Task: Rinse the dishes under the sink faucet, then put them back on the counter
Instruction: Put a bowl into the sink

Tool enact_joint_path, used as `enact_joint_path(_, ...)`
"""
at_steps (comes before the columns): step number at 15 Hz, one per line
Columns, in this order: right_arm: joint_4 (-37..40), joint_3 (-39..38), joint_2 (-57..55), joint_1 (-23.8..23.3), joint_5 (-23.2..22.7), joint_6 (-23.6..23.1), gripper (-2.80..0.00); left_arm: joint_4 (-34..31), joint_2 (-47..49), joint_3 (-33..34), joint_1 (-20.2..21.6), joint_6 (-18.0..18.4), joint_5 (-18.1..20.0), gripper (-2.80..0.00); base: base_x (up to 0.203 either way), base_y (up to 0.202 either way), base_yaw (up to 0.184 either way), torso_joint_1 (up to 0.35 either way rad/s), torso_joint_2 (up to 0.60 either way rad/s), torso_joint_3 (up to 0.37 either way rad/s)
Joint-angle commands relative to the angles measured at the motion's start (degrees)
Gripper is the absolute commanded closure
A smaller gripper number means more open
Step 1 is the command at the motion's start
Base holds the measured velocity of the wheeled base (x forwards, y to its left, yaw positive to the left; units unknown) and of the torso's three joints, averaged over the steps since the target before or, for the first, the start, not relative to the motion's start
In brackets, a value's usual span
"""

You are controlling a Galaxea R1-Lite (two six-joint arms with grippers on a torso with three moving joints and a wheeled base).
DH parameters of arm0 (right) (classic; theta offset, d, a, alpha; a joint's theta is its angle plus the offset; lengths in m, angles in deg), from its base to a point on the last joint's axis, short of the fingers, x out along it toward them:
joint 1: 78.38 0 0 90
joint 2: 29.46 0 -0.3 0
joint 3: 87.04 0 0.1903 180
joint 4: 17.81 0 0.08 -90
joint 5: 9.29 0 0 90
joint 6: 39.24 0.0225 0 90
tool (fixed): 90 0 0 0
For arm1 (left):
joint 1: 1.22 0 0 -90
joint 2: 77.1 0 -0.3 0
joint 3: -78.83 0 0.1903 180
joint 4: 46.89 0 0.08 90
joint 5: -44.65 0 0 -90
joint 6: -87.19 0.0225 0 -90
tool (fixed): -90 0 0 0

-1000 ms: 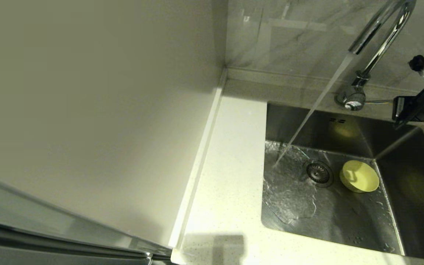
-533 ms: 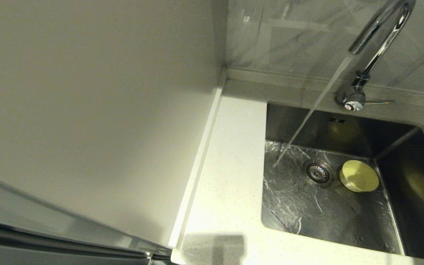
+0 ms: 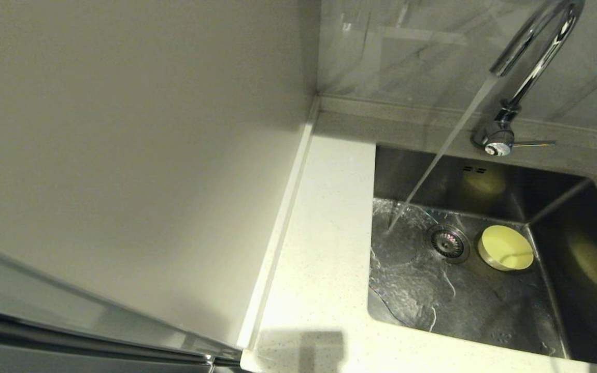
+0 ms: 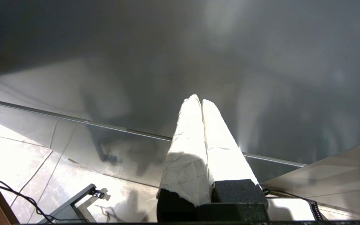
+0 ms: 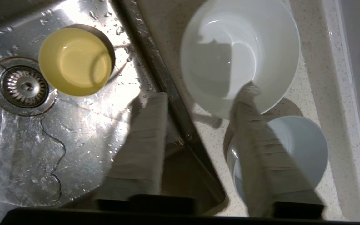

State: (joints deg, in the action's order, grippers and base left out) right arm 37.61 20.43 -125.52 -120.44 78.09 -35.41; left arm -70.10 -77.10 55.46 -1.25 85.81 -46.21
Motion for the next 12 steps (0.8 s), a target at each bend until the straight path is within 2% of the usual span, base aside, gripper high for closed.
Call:
enact_joint_path(1, 0.1, 1.0, -4.1, -0.7, -1.3, -0.3, -2.8, 0.0, -0.2, 0.0, 0.0, 0.0, -0.1, 0.0, 0.0, 0.0, 0.0, 0.0, 0.0, 0.0)
enact_joint_path(5, -3.2, 1.4, -8.5, -0.9, -2.0, -6.9, -2.8, 0.0, -0.2, 0.0, 0.0, 0.0, -0.1, 0.0, 0.0, 0.0, 0.0, 0.0, 0.0, 0.0)
enact_joint_path(7, -5.9, 1.7, -10.0, -0.9, -1.9, -7.3, -2.8, 0.0, -0.2, 0.0, -0.1, 0.0, 0.0, 0.0, 0.0, 0.0, 0.0, 0.0, 0.0, 0.0)
enact_joint_path(12, -6.2, 4.3, -14.2, -0.8, -1.5, -7.4, -2.8, 0.0, -0.2, 0.0, 0.0, 0.0, -0.1, 0.0, 0.0, 0.0, 0.0, 0.0, 0.0, 0.0)
